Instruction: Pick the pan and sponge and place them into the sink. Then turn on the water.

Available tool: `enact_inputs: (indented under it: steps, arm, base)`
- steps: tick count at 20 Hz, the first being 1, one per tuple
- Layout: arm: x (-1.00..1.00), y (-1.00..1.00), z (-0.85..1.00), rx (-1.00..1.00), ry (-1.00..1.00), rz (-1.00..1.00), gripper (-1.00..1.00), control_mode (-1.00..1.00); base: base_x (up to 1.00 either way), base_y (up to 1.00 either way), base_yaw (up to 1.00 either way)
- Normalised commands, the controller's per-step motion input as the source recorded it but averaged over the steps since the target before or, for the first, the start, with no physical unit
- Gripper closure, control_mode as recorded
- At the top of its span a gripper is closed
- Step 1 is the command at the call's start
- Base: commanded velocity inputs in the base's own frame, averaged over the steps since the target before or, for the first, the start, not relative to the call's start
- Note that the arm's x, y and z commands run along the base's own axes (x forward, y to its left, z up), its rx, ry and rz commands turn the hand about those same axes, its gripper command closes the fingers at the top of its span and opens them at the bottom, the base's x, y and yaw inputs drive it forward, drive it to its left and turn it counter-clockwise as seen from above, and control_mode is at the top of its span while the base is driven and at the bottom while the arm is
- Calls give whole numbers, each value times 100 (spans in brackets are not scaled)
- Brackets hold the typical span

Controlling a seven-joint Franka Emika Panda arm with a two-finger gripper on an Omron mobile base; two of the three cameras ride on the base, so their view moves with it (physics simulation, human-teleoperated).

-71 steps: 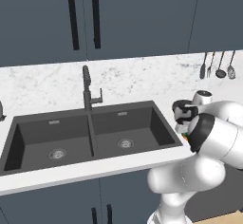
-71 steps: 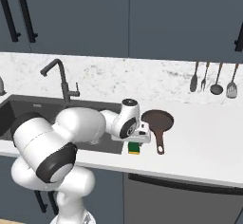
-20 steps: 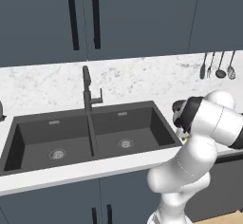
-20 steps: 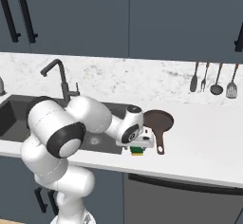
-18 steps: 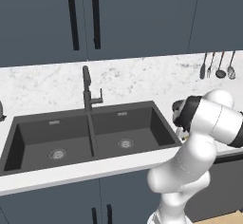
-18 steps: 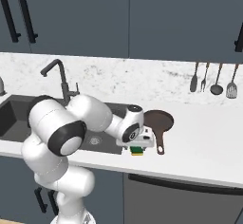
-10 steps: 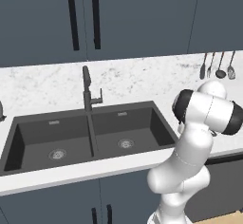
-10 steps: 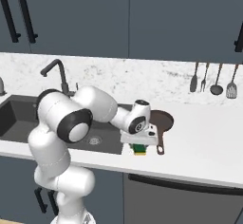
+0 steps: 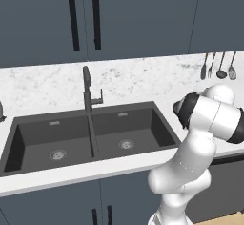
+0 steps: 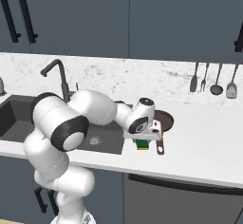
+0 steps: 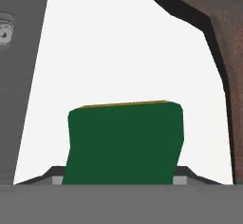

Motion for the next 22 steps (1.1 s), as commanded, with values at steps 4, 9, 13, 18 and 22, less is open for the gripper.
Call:
enact_inputs:
  steps: [4, 9, 13, 18, 22]
  arm:
    - [12, 1, 76, 0, -22, 0, 100, -100]
    - [32, 0, 52, 0, -20, 0, 100, -100]
    - [70, 0, 11, 0, -7, 0, 100, -100]
    - [74, -7, -1, 3, -5, 0, 100, -100]
    - [49, -8, -9, 1, -5, 0, 100, -100]
  base:
    - [0, 0, 0]
    - [0, 0, 0]
    - [0, 0, 0]
    - [0, 0, 0]
    - [0, 0, 0]
